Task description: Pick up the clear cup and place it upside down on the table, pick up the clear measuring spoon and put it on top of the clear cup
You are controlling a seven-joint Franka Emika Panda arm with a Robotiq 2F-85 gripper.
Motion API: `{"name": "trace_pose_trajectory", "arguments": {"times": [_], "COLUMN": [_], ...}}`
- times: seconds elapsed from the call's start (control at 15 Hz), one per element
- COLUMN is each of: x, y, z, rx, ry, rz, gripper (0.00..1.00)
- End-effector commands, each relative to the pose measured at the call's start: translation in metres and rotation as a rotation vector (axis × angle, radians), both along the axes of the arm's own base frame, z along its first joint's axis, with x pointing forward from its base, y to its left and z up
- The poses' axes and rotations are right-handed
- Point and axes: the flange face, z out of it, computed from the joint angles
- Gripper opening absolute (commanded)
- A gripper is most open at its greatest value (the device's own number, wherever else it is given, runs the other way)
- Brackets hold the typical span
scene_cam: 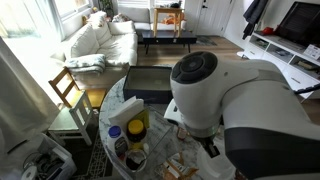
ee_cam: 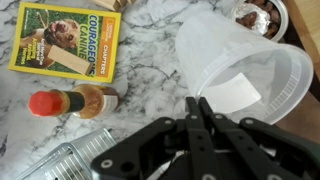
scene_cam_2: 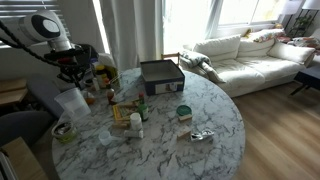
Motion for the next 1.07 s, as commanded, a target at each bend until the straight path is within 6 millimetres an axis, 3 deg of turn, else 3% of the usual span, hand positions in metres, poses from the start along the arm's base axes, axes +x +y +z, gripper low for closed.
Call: {"name": "trace_pose_trajectory", "arguments": {"times": [0.0, 0.27, 0.33, 0.4, 1.0], "x": [0.003, 0.000, 0.000, 0.001, 0.017], "y": [0.013, 0.024, 0.025, 0.025, 0.023], "z": [-0.023, -0.046, -0.048, -0.048, -0.029], "rx": [-0.031, -0.042, -0.046, -0.045, -0.013], "ry": [-0.023, -0.003, 0.000, 0.001, -0.026], "rz": [0.053, 0.115, 0.116, 0.113, 0.066], "gripper": [0.01, 0.01, 0.29, 0.30, 0.96]}}
